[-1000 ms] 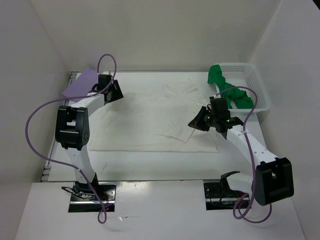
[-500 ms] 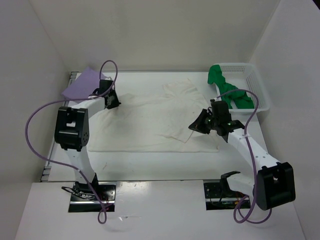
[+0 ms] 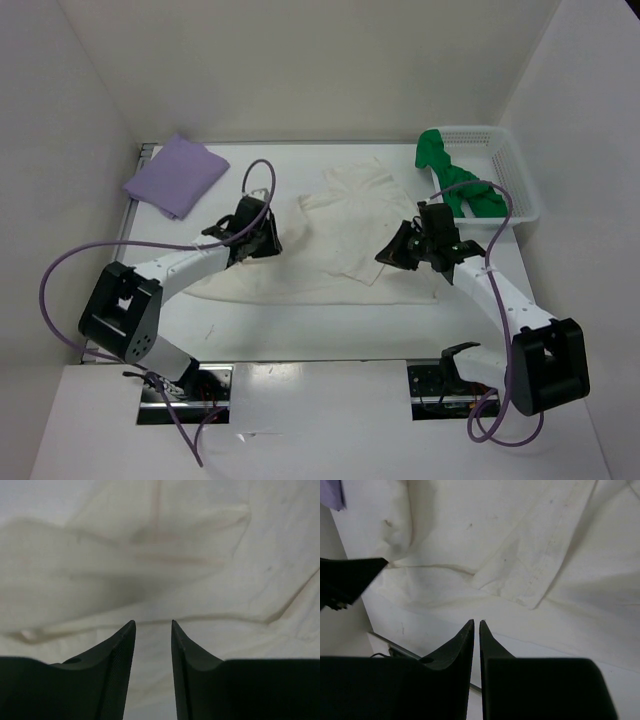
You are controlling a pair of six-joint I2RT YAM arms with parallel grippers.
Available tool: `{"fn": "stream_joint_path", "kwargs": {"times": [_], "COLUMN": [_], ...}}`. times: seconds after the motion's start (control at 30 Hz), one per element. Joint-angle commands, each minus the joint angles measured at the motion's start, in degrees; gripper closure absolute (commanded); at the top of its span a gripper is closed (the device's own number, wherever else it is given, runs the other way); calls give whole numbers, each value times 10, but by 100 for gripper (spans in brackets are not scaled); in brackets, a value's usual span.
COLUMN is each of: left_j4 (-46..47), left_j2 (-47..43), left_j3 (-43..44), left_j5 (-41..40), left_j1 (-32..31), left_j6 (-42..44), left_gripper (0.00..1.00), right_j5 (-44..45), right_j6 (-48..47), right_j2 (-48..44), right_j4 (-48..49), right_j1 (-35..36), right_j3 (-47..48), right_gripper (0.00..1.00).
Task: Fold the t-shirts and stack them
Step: Fold the flattened tshirt in 1/3 of the way
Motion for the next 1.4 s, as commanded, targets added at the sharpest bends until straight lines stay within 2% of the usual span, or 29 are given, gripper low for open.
{"fn": "stream_joint_path", "kwargs": {"times": [0.0, 0.03, 0.1, 0.2, 0.27, 0.33, 0.4, 0.43, 0.57, 0.67, 0.77, 0.83, 1.03, 1.13, 1.2, 1.3, 1.37], "left_j4": [-47, -47, -65, -86, -92, -55, -33, -22, -69, -63, -49, -49, -48, -48, -48, -66, -71], "left_j2": [-16, -28, -68, -127, -159, -159, -101, -77, 84, 131, 144, 151, 151, 145, 145, 145, 137], "left_j3": [-36, -42, -53, -37, -31, -15, 4, 25, 106, 127, 122, 122, 102, 96, 96, 101, 88], "left_j5": [15, 22, 29, 13, -31, -6, 1, 11, -15, -5, -5, 7, 11, 6, 14, 14, 7], "left_j1": [-9, -9, -9, -9, 1, 30, 58, 58, 70, 83, 89, 89, 89, 89, 89, 89, 89], "left_j6": [-64, -64, -70, -65, -59, -39, -23, 16, 75, 68, 56, 56, 83, 83, 78, 72, 66], "left_gripper": [57, 45, 36, 30, 30, 31, 35, 35, 35, 35, 35, 39, 42, 60, 62, 36, 33], "right_j5": [-2, 4, 4, 4, 4, 4, 4, 4, 4, 4, -2, -2, -2, -2, -2, -2, -2], "right_j6": [0, 0, 0, 0, 6, 6, 6, 6, 0, -1, -1, -1, 5, 5, 5, 5, 5], "right_j2": [4, 4, 4, 9, 9, 9, 9, 9, 9, 3, -2, -9, -20, -20, -20, -20, -20], "right_j4": [23, 23, 23, 23, 23, 23, 23, 23, 18, 18, 18, 18, 18, 18, 18, 18, 18], "right_j1": [6, 6, 6, 6, 6, 6, 6, 6, 6, 6, 6, 6, 6, 6, 6, 6, 6], "right_j3": [17, 23, 23, 23, 23, 23, 23, 23, 29, 29, 18, 13, 2, 2, 2, 2, 2], "right_gripper": [87, 86, 85, 85, 85, 85, 85, 85, 85, 85, 85, 85, 85, 85, 85, 85, 85]}}
